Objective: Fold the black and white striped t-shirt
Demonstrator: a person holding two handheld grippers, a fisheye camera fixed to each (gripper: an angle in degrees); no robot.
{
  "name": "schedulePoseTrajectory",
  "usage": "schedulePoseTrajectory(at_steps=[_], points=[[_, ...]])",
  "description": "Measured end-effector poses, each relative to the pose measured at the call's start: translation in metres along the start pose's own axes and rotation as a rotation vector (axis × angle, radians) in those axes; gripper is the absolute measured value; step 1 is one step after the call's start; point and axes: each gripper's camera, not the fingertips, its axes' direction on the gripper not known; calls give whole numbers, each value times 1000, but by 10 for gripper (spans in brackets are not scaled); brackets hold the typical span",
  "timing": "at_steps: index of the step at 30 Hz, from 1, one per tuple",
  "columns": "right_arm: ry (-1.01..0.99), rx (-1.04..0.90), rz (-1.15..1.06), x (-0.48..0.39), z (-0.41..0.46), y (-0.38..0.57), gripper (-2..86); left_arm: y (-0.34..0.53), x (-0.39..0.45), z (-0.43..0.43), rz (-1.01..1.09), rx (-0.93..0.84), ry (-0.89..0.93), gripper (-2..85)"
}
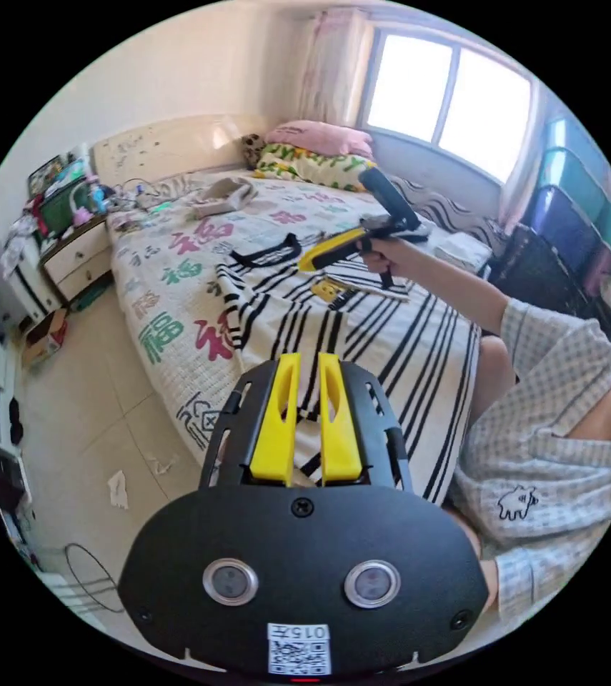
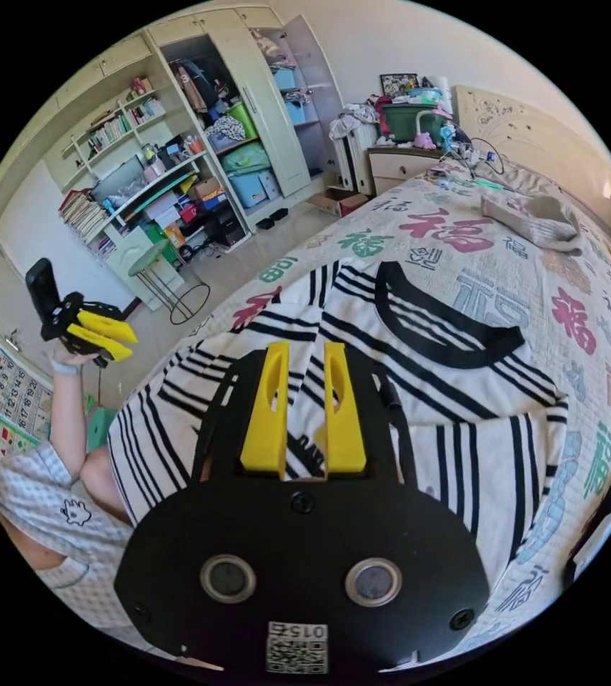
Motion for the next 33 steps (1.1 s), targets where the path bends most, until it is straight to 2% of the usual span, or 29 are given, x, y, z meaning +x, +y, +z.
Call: schedulePoseTrajectory(at_steps=[2, 4, 8, 11, 15, 20, 23, 27, 28, 30, 33], points=[[-18, -97, 31, 5, 32, -33, 94, -2, -35, 6, -201, 30, -47, 54], [-72, -155, 68, 10, 52, -51, 95, -4, -51, 29, -253, 15, 0, 60], [-9, -216, 27, 6, 61, -77, 15, -12, -75, 89, -355, -125, -85, 47], [-44, -136, 42, 9, 40, -90, -1, -22, -79, 89, -334, -107, -89, 23], [-38, -123, 59, 7, 32, -102, -2, -30, -84, 77, -344, -71, -134, 14], [126, -166, 0, -18, 42, -95, 53, -40, -83, 78, -326, -152, -222, 24], [189, -133, 6, -15, 14, -78, 87, -42, -83, 58, -336, -103, -220, 38], [34, -138, -100, -22, -21, -39, 68, -58, -62, 37, -222, -37, -164, 46], [-36, -197, -160, -28, -22, -22, 61, -66, -51, 40, -163, -52, -109, 46], [-55, -274, -219, -37, -19, 5, 57, -77, -37, 57, -97, -119, -38, 44], [34, -332, -279, -46, -11, 43, 26, -83, -25, 102, -60, -265, -86, 42]])
